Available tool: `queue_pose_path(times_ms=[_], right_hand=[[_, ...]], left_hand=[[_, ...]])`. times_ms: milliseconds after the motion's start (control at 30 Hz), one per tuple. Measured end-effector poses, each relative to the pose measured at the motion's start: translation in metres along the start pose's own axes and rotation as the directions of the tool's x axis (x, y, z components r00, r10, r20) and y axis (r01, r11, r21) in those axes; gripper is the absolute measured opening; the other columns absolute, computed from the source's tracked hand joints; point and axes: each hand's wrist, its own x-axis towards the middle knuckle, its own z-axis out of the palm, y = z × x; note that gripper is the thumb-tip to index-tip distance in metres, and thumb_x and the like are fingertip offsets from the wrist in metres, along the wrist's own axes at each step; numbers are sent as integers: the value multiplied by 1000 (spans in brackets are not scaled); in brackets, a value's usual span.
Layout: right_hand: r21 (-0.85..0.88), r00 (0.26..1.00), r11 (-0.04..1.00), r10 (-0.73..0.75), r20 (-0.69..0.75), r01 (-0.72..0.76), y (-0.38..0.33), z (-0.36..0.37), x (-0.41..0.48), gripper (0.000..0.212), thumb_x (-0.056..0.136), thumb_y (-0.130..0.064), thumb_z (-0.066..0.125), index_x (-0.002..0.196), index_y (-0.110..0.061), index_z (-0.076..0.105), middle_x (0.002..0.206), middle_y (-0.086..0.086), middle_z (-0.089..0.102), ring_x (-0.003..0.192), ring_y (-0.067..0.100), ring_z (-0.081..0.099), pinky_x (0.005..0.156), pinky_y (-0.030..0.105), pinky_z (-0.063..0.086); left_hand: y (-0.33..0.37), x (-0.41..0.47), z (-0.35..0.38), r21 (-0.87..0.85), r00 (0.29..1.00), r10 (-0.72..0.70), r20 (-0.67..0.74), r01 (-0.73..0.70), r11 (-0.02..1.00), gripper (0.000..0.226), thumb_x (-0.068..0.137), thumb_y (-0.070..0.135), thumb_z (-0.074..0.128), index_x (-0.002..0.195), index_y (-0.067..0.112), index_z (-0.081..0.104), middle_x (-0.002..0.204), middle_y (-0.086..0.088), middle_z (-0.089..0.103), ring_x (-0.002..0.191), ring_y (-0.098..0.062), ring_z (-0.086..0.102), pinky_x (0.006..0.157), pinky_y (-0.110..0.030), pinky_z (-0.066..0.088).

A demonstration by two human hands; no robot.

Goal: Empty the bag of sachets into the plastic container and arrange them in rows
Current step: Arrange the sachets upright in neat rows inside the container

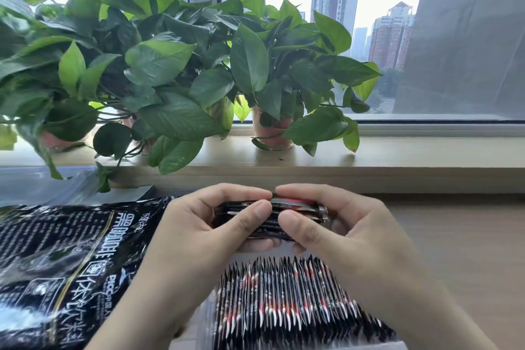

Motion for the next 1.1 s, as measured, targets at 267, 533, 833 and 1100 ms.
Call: queue_pose_path(times_ms=[267, 533, 833, 1100], right_hand=[[-344, 959, 939, 90, 269, 8, 1, -21, -4, 32, 78, -37, 78, 108, -45, 76, 93, -5, 77, 85, 9, 69, 80, 35, 54], [-470, 893, 883, 205, 401, 8, 6, -21, -8, 28, 85, -38, 70, 112, -40, 73, 97, -3, 70, 84, 18, 68, 80, 53, 53], [-745, 811, 653, 358, 463, 138, 5, -10, -5, 37, 68, -60, 66, 97, -38, 73, 87, -7, 67, 66, 7, 60, 59, 28, 52], [-794, 809, 573, 360, 465, 202, 22, -8, 6, 40, 59, -59, 61, 93, -42, 73, 73, 2, 68, 56, 16, 59, 51, 37, 55]], left_hand=[[3, -13, -18, 279, 972, -29, 234, -38, 960, 37, 62, 24, 91, 98, 25, 83, 91, -4, 79, 65, -18, 75, 59, -25, 60], [2, -16, -28, 583, 874, -10, 486, -317, 748, 45, 76, 23, 87, 118, 37, 75, 98, 14, 77, 84, 2, 71, 74, -9, 50], [-3, -17, -27, 684, 824, -183, 536, -297, 666, 39, 78, 25, 85, 115, 35, 76, 98, 18, 77, 89, -4, 74, 76, -34, 60], [-3, -14, -27, 735, 783, -259, 565, -335, 589, 45, 76, 47, 84, 118, 39, 74, 101, 21, 77, 90, 3, 72, 77, -30, 59]])
